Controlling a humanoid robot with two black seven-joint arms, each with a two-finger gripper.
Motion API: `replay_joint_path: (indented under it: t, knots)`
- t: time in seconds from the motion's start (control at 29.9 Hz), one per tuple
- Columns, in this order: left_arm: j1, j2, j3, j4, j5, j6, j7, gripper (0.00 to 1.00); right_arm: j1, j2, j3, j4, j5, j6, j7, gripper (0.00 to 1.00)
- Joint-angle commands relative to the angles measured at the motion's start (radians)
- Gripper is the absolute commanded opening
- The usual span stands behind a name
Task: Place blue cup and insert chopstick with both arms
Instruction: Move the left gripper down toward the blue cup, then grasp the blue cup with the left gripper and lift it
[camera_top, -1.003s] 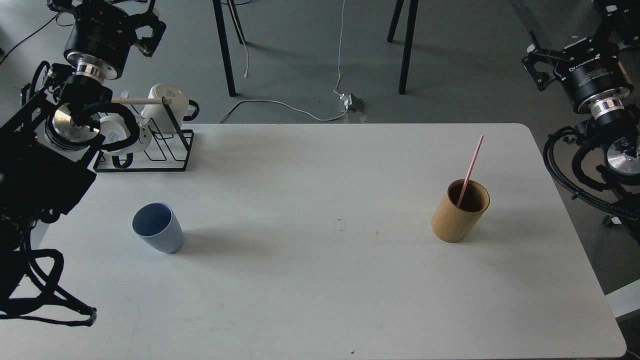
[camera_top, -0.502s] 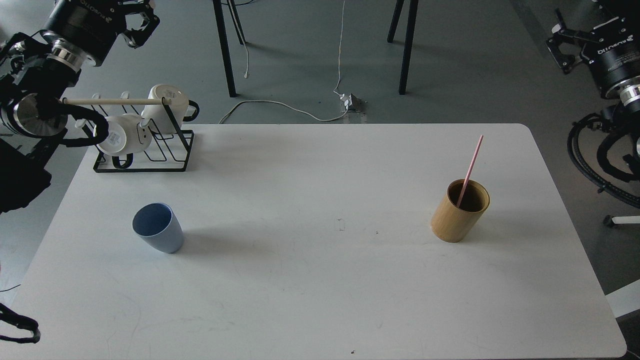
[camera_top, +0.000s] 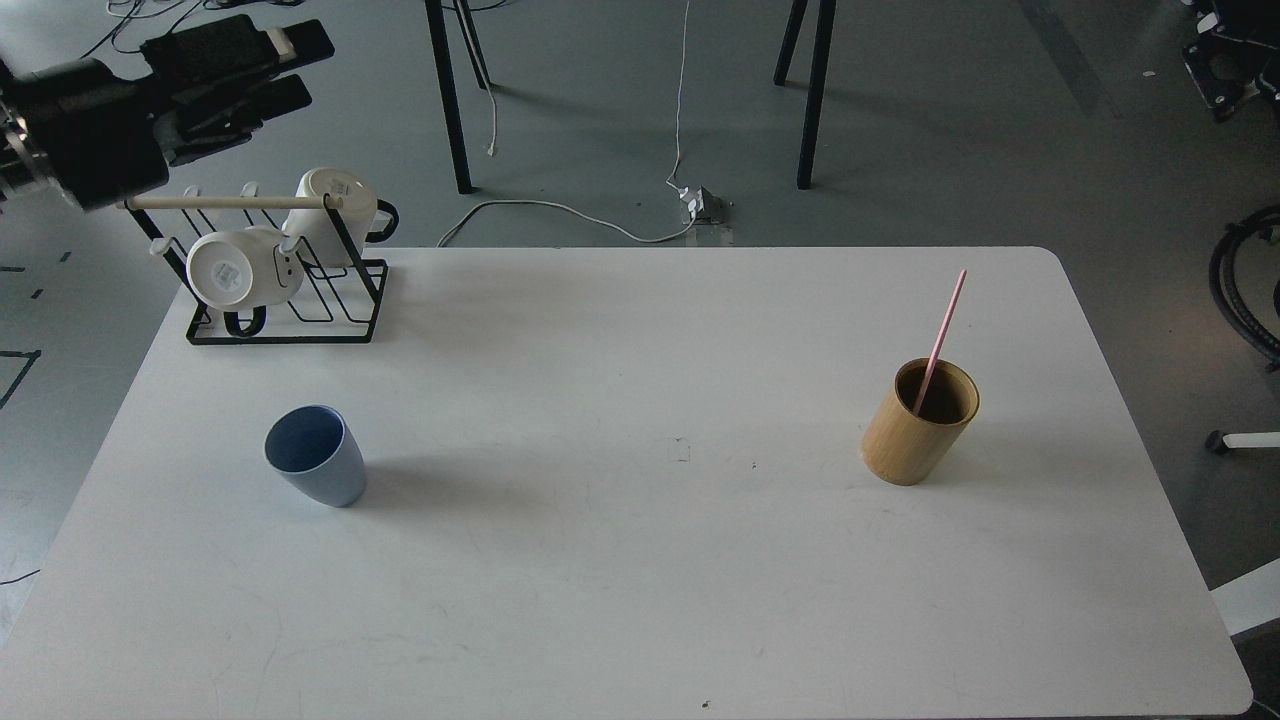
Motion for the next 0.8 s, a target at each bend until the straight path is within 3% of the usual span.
replay_joint_path:
  t: [0.0,0.17,0.43,0.77]
  knots:
    - [0.035,0.03,0.043,-0.011,0.224,0.0,-0.008,0.83,-0.014,0.0,-0.006,0.001,0.0,0.0,0.001,1.0]
    - [0.06,0.047,0.146,0.002,0.405,0.061,-0.006,0.81,-0.028,0.003,-0.009,0.006,0.0,0.0,0.003,1.0]
    - [0.072,0.044,0.382,0.068,0.564,0.229,-0.007,0.76,-0.028,0.004,-0.009,0.007,0.0,0.0,0.004,1.0]
    - [0.086,-0.063,0.439,0.193,0.64,0.273,-0.003,0.6,-0.028,0.0,-0.008,0.006,0.0,0.0,0.003,1.0]
